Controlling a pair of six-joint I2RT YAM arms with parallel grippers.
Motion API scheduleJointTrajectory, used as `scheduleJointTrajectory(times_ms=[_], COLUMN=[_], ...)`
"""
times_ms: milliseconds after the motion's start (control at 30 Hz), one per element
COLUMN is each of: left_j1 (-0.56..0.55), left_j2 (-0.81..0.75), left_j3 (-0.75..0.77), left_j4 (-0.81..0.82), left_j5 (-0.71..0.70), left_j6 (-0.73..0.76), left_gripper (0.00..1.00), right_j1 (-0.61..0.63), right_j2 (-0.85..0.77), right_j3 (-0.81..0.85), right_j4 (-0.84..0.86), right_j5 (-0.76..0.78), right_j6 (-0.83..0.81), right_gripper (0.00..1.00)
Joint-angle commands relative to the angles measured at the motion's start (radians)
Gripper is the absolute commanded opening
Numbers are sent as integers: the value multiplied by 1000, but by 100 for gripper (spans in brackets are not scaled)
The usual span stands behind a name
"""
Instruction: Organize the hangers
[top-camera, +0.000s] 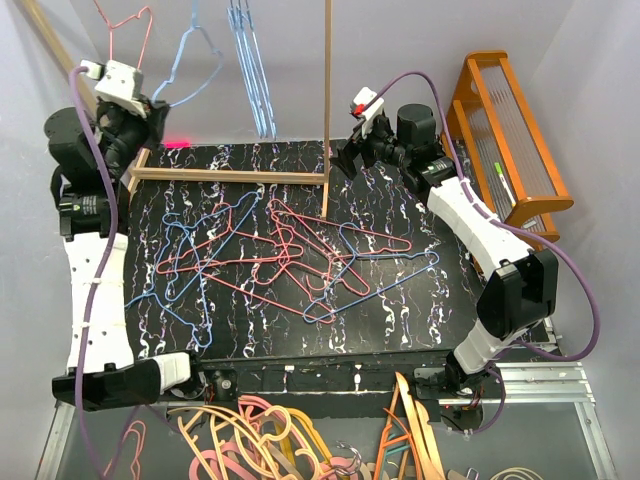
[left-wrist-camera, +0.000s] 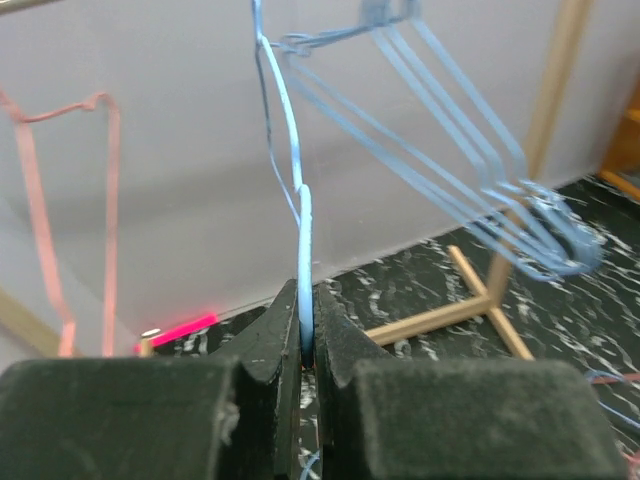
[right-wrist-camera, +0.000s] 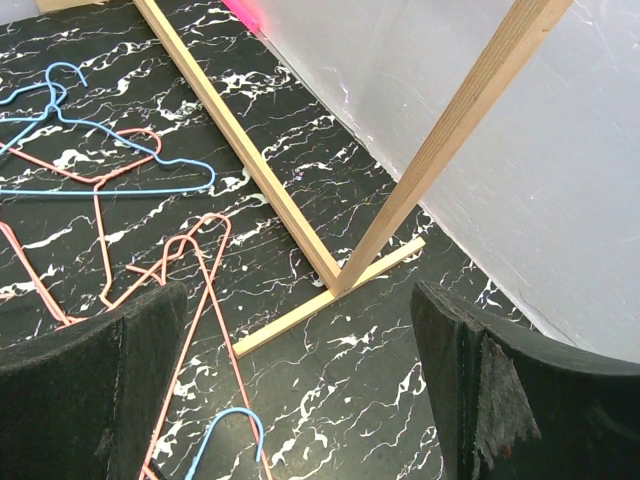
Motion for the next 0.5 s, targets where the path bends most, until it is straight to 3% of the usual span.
scheduleJointTrajectory(times_ms=[0, 200, 233, 300, 333, 367, 467], left_j1=[-135, -219, -225, -228, -228, -228, -226], left_j2=[-16, 2, 10, 16, 12, 6, -34], left_j3=[-11, -40, -38, -41, -48, -58, -115], left_j4=[-5, -2, -10, -28, -44, -65, -160], left_j5=[28, 59, 47, -17, -64, -110, -254], left_j6=[41, 41, 40, 38, 50, 68, 117], left_gripper=[0, 0, 11, 69, 90, 96, 97], right_j1=[2, 2, 2, 2, 1, 1, 2], right_j2=[-58, -63, -65, -67, -69, -71, -82], right_j3=[-19, -23, -23, -21, -22, -26, -57], right_j4=[59, 54, 50, 37, 28, 19, -18], right_j5=[16, 27, 28, 27, 25, 20, -14], right_j6=[2, -9, -12, -23, -30, -43, -103], right_gripper=[98, 98, 99, 98, 98, 98, 98])
